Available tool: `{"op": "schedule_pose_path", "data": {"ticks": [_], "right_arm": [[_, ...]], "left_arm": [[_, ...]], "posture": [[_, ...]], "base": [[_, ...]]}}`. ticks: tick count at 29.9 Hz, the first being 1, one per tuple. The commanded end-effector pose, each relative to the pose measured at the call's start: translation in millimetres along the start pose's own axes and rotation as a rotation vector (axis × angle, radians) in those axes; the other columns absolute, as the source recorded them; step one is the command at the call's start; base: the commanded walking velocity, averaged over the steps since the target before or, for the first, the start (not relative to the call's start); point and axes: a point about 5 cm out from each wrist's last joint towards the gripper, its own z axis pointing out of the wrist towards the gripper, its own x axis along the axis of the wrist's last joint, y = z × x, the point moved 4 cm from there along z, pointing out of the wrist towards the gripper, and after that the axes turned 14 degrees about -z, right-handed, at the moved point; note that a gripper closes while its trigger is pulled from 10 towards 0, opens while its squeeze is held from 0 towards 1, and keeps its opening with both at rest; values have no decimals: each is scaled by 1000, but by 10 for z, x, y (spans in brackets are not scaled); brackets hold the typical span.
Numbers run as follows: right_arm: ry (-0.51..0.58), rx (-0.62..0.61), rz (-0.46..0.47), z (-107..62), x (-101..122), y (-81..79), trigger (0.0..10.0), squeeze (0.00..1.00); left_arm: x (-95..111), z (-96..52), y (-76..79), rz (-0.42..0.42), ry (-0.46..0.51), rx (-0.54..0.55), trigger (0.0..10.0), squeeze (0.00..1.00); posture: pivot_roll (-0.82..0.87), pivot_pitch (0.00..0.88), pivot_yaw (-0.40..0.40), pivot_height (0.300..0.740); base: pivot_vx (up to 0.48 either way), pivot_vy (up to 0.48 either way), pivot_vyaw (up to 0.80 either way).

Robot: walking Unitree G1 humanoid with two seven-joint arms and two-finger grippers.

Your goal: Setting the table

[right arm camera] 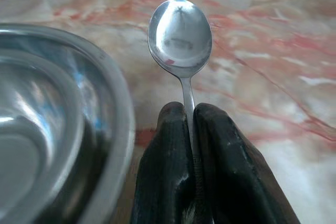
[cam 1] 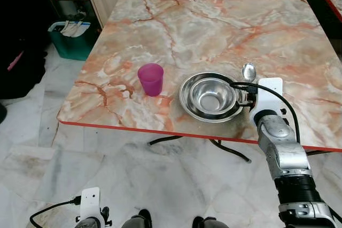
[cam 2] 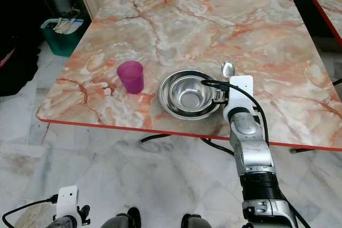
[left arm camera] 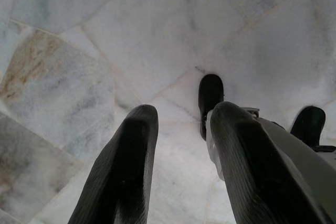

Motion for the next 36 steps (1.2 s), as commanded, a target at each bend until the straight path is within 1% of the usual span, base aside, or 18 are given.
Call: {"op": "schedule_pose_path", "data": {"ticks": [1, 5, 8, 12, 13, 16, 22, 25, 32, 36], "right_arm": [[11, -15, 12, -12, 59, 85, 10000, 0], [-5, -18, 3, -22, 31, 132, 10000, 0], [-37, 16, -14, -19, -55, 111, 10000, 0], [-42, 23, -15, -19, -65, 107, 10000, 0], [-37, 81, -33, -4, -87, 49, 10000, 0], [-36, 114, -54, 17, -105, 38, 10000, 0], [-40, 126, -57, 36, -115, 66, 10000, 0], [-54, 116, -56, 55, -170, 105, 10000, 0], [-67, 74, -40, 111, -198, 219, 10000, 0], [-72, 76, -38, 130, -230, 209, 10000, 0]], "left_arm": [[-80, -21, -98, -9, -24, 24, 10000, 0], [-79, -21, -96, -10, -24, 23, 10000, 0], [-81, -20, -89, -11, -25, 20, 10000, 0], [-81, -20, -89, -11, -25, 20, 10000, 0], [-80, -20, -88, -12, -25, 20, 10000, 0], [-80, -20, -89, -15, -24, 22, 10000, 0], [-87, -22, -97, -16, -26, 25, 10000, 0], [-92, -22, -96, -17, -28, 24, 10000, 0], [-87, -22, -94, -19, -24, 24, 10000, 0], [-88, -22, -92, -18, -25, 24, 10000, 0]], "posture": [[-52, 189, 53, 740], [-55, 188, 53, 740], [-54, 188, 53, 740], [-54, 188, 53, 740], [-52, 189, 56, 740], [-51, 189, 55, 740], [-51, 192, 55, 740], [-50, 193, 55, 740], [-50, 193, 55, 740], [-49, 193, 55, 740]], "base": [[0, 0, 0], [0, 0, 0], [0, 0, 0], [0, 0, 0], [0, 0, 0], [0, 0, 0], [0, 0, 0], [0, 0, 0], [0, 0, 0], [0, 0, 0]]}}
